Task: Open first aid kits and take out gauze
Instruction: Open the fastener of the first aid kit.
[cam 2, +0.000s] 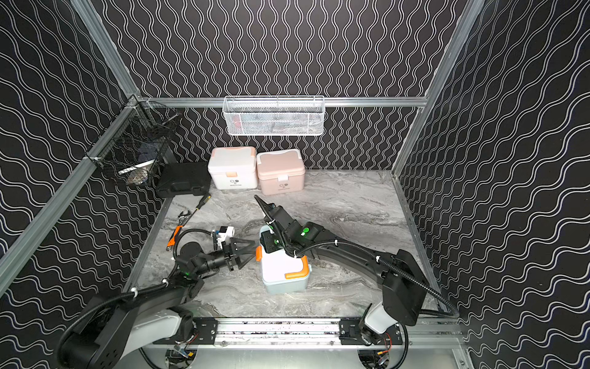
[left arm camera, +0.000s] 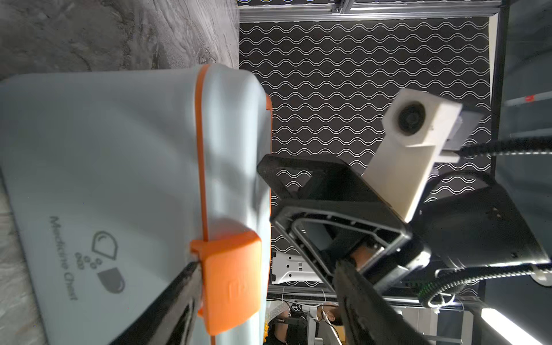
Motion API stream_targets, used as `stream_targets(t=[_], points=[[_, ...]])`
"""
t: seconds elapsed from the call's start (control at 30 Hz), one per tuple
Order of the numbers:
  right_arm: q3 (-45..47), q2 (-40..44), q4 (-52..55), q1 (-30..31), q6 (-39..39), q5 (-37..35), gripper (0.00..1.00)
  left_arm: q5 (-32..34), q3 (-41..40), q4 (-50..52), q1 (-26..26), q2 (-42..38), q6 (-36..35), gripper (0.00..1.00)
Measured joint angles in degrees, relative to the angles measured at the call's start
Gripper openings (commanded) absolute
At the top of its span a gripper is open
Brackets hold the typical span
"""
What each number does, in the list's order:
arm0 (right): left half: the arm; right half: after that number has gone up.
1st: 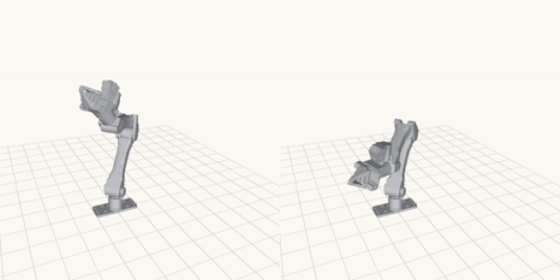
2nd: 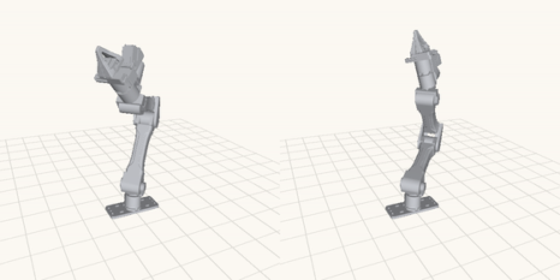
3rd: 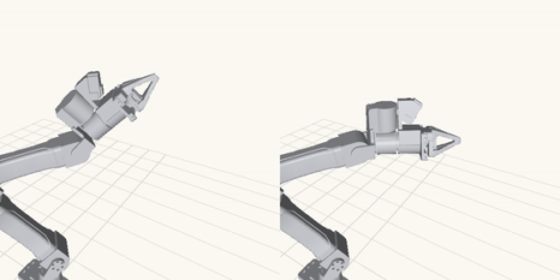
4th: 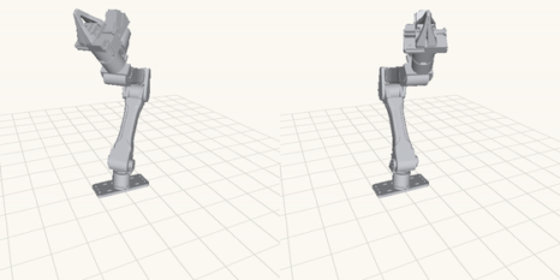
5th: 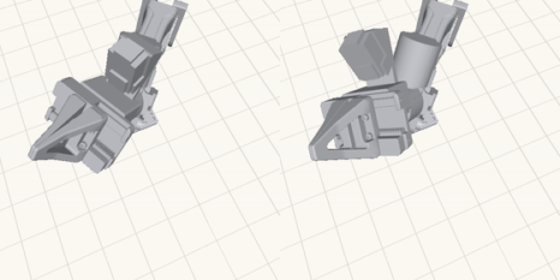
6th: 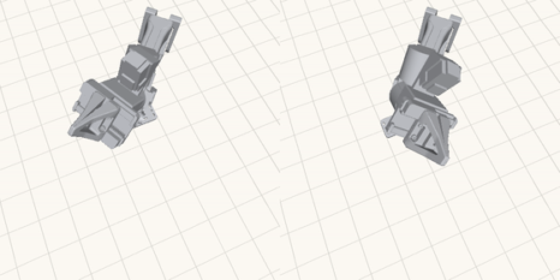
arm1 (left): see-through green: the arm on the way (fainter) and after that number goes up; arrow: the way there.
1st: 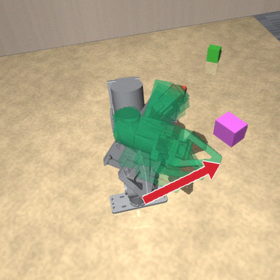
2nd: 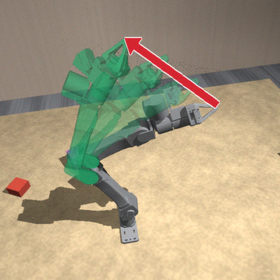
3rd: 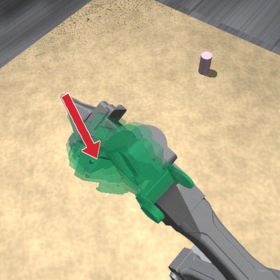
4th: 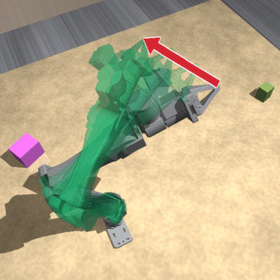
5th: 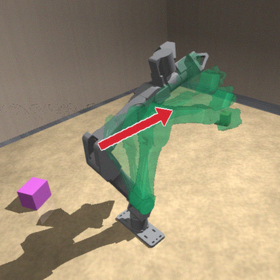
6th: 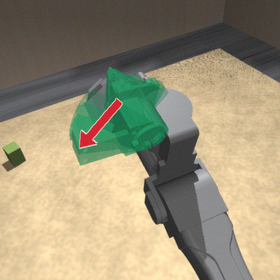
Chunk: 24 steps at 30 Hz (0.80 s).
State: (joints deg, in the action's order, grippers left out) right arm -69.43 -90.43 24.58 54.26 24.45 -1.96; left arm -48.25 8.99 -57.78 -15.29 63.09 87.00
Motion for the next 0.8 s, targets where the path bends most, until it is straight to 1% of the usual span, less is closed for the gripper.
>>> stream_targets(t=[0.03, 0.1, 0.17, 0.27, 0.3, 0.47, 0.6, 0.7, 0.8], points=[[0.0, -0.1, -0.3, 0.0, 0.0, 0.0, 0.47, -0.3, 0.5, 0.5, 0.2, -2.6, -0.4, 0.76], [0.0, -0.1, -0.5, 0.0, 0.0, 0.1, 0.47, -1.6, 1.9, 3.0, 0.5, -7.5, -3.5, 0.78], [-0.8, -0.1, 0.3, 0.0, 0.0, 0.2, 0.49, -1.3, 3.5, 11.0, 0.8, -11.9, -7.6, 0.79], [-3.3, -0.4, 3.8, 0.0, 0.1, 1.0, 0.53, 0.1, 7.5, 28.4, 1.0, -17.1, -15.1, 0.81], [-4.1, -0.4, 5.2, 0.0, 0.1, 1.3, 0.55, 0.9, 8.7, 32.8, 1.1, -18.0, -17.3, 0.81], [-8.2, 1.5, 16.0, 0.0, 0.7, 3.5, 0.66, 6.0, 15.6, 56.3, 1.1, -19.2, -28.3, 0.8], [-8.9, 4.9, 19.8, 0.0, 1.3, 4.0, 0.74, 10.2, 21.3, 70.0, 1.0, -19.2, -34.8, 0.8], [-7.7, 8.5, 20.5, -0.1, 1.9, 0.9, 0.77, 14.2, 26.1, 78.6, -0.2, -18.1, -39.1, 0.83], [-5.4, 10.8, 21.8, -0.6, 2.1, -3.3, 0.79, 18.8, 30.2, 85.2, -3.3, -15.9, -42.1, 0.88]])
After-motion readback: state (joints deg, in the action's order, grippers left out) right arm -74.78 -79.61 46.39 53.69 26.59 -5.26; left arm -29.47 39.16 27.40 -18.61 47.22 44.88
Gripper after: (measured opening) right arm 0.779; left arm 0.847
